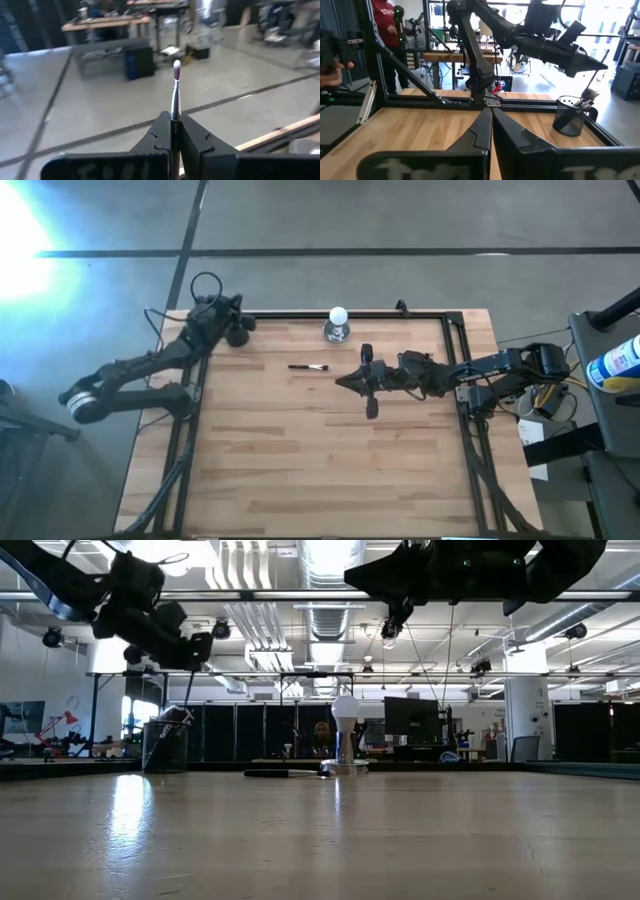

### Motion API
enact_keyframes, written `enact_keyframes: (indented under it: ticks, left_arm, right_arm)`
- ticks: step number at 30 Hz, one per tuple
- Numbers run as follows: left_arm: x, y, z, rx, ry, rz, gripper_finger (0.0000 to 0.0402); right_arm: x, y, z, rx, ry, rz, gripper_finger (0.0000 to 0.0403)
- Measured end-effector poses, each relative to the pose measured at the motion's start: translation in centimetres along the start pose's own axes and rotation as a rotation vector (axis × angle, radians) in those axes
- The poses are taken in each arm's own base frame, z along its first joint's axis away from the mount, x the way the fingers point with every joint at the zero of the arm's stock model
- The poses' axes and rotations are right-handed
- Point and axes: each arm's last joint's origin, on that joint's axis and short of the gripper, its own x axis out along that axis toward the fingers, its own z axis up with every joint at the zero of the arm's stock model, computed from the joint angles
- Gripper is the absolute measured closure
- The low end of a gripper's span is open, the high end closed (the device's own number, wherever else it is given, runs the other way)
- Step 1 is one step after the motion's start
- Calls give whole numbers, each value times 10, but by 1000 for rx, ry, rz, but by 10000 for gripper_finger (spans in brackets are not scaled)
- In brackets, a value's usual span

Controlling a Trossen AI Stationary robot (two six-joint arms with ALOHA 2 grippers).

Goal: Put items in baskets/containers
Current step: Put the black eyeshadow brush into the black brush holder, then put the black powder brush into the black brush holder

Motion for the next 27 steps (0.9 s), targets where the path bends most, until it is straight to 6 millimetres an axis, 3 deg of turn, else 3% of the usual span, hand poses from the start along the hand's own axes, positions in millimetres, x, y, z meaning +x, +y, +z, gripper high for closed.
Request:
enact_keyframes:
  ticks: [8, 16, 22, 27]
  left_arm:
    - [3, 11, -16, 109, 143, 183, 390]
    - [14, 11, -35, 150, 262, 181, 389]
    - [19, 9, -44, 95, 319, 149, 330]
    - [17, 8, -35, 83, 313, 113, 297]
  right_arm:
    - [0, 0, 0, -31, -1, 0, 394]
    - [0, 0, 0, -38, 1, 2, 394]
    - [0, 0, -8, -5, 78, -6, 394]
    - [-2, -6, -19, 71, 184, -106, 394]
